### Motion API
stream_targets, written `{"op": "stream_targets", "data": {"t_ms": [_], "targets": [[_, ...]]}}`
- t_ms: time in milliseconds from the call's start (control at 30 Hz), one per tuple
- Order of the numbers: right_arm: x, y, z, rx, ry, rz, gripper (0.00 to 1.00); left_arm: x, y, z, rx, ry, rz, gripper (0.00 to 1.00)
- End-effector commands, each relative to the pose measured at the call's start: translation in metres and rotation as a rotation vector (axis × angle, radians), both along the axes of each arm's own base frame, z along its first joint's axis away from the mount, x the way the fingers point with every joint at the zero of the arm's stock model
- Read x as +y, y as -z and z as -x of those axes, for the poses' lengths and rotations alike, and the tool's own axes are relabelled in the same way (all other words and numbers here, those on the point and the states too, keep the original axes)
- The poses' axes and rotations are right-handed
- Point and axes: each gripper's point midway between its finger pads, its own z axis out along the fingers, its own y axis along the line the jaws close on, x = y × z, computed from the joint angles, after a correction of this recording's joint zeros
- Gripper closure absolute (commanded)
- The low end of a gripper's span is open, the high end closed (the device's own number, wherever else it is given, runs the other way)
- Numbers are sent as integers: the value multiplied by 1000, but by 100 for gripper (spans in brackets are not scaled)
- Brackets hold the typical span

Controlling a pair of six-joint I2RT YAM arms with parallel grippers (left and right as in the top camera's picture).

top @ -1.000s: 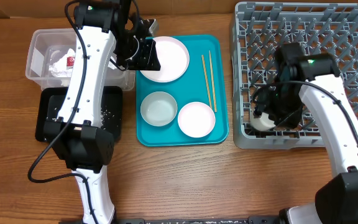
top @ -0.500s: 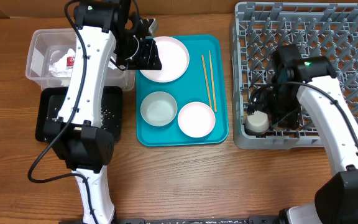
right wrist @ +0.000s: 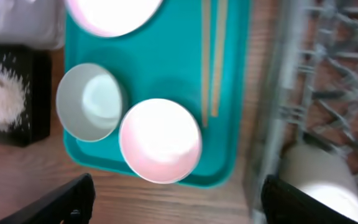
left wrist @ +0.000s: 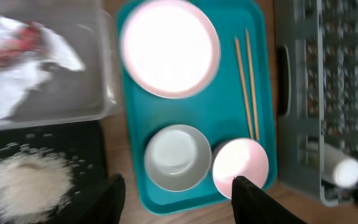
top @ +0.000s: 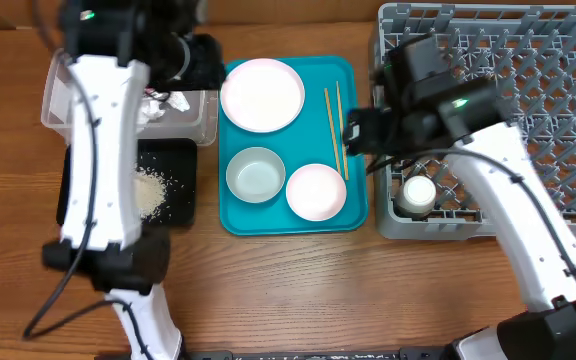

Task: Sort waste into correct bins and load items into the dishwasher
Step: 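Reach the right gripper to the pink-rimmed bowl and grasp it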

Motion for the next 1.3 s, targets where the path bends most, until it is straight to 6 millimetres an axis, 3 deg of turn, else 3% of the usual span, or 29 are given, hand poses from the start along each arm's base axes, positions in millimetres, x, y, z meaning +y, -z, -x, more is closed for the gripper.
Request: {"op": "stream_targets", "data": {"t_ms": [0, 100, 233, 500, 633, 667, 767, 900, 967, 1100, 1267], "targets": [[11, 42, 2, 40, -89, 99, 14, 35, -39, 13, -101, -172, -49, 39], [15, 82, 0, 100, -120, 155, 20, 47, -41, 14, -105, -204, -61, 35], [16, 120, -2, 170, -159, 198, 27, 49, -35, 15, -85, -209, -65, 23], [21, 163, -13, 213, -181, 223, 42, 48, -23, 8, -51, -205, -66, 18], [20, 184, -12, 253, -184, 240, 51, 48, -16, 4, -35, -205, -68, 0], [20, 188, -11, 261, -184, 243, 55, 48, -15, 3, -31, -204, -69, 0], [20, 190, -11, 264, -184, 244, 70, 48, -13, 2, -26, -204, -70, 0], [21, 190, -13, 258, -179, 241, 81, 48, -12, 2, -25, -204, -70, 0], [21, 189, -12, 261, -176, 238, 94, 48, -12, 2, -25, -204, -70, 0], [22, 175, -14, 260, -142, 229, 96, 46, -13, 1, -30, -201, -63, 0], [24, 127, -24, 190, -134, 211, 96, 47, -13, 1, -30, -201, -64, 0]]}}
